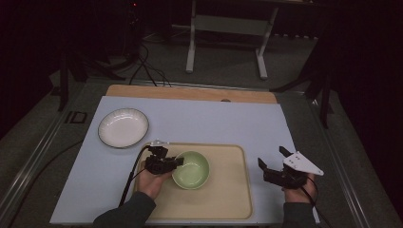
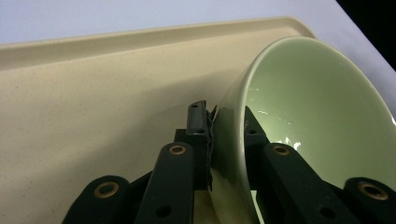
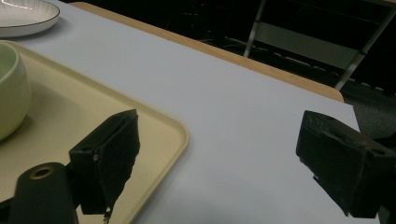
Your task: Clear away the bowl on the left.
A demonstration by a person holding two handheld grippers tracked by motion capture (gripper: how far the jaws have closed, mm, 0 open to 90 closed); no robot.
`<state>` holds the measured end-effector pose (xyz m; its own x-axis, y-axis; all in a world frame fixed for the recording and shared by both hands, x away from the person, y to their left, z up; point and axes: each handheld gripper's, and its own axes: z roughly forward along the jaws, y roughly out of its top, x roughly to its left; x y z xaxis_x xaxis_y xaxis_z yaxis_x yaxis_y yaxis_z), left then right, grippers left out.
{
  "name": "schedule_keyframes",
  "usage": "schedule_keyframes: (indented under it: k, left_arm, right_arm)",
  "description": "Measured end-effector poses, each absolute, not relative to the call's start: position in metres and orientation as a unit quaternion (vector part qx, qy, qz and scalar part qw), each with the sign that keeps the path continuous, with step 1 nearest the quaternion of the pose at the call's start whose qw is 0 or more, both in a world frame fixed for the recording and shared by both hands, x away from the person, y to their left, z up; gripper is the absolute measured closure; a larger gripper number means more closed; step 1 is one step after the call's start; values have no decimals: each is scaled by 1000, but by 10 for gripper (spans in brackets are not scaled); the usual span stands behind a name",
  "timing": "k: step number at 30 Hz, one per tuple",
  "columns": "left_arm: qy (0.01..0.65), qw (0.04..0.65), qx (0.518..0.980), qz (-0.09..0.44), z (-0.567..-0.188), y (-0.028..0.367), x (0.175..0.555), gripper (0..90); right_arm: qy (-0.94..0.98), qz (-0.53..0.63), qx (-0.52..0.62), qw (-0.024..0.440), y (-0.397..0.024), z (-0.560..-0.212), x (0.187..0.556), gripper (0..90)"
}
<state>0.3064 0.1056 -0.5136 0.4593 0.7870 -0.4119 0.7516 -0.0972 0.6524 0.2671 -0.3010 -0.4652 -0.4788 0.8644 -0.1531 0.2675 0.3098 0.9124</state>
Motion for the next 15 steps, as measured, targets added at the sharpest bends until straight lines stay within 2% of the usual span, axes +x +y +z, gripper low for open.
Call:
schedule_keyframes:
  k: [11, 15]
  left_arm:
    - [530, 419, 736, 38, -517, 109, 310, 815]
    - [524, 418, 741, 44, -516, 108, 310, 786]
  right_arm:
    - [738, 443, 383, 335, -301, -465, 267, 130]
    - [738, 442, 383, 335, -301, -465, 267, 130]
